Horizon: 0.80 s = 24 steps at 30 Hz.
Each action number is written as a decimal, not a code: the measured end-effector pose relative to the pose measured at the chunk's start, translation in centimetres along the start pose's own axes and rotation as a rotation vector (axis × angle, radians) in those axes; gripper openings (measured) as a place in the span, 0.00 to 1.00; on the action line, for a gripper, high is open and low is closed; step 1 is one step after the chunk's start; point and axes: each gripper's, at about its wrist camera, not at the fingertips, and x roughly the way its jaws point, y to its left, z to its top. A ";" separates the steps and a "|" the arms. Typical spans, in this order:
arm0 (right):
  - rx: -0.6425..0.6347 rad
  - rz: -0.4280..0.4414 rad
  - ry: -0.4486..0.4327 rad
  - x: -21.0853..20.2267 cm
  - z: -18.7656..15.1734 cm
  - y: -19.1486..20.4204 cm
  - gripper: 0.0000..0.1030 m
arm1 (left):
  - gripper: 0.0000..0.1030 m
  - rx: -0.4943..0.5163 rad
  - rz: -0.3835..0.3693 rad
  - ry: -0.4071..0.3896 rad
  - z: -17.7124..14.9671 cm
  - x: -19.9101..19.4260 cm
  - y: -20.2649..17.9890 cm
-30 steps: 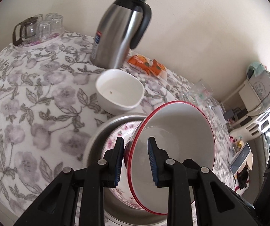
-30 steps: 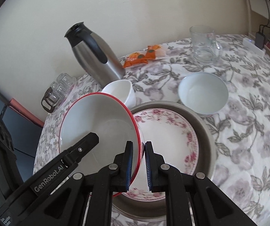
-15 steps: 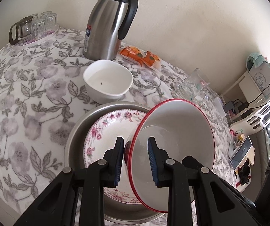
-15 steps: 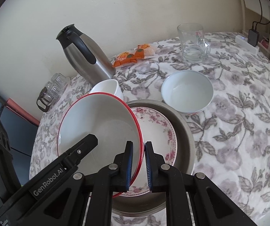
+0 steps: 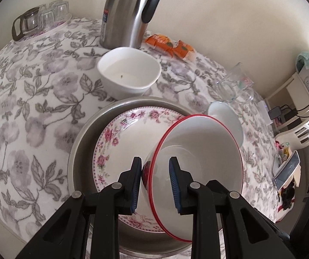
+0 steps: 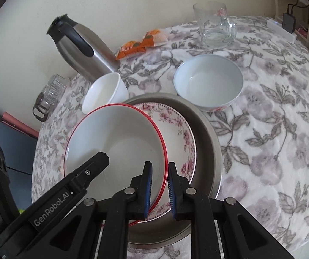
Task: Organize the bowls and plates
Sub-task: 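Lift the red-rimmed bowl and lower it onto the plate in the basin, then open both grippers to release the red-rimmed bowl in the basin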
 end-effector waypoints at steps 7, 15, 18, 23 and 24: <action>0.002 -0.002 0.030 1.1 -0.1 0.3 0.16 | 0.26 -0.027 0.013 0.023 0.0 0.7 0.9; -0.003 -0.017 0.044 1.7 -0.1 0.5 0.16 | 0.26 -0.043 0.016 0.042 0.1 1.4 1.4; -0.007 -0.026 0.048 1.9 -0.1 0.6 0.16 | 0.26 -0.049 0.017 0.051 0.1 1.7 1.6; -0.013 -0.032 0.050 2.1 0.0 0.7 0.17 | 0.26 -0.051 0.023 0.058 0.1 2.1 1.6; -0.016 -0.034 0.049 2.0 0.0 0.7 0.17 | 0.26 -0.051 0.023 0.059 0.1 2.1 1.6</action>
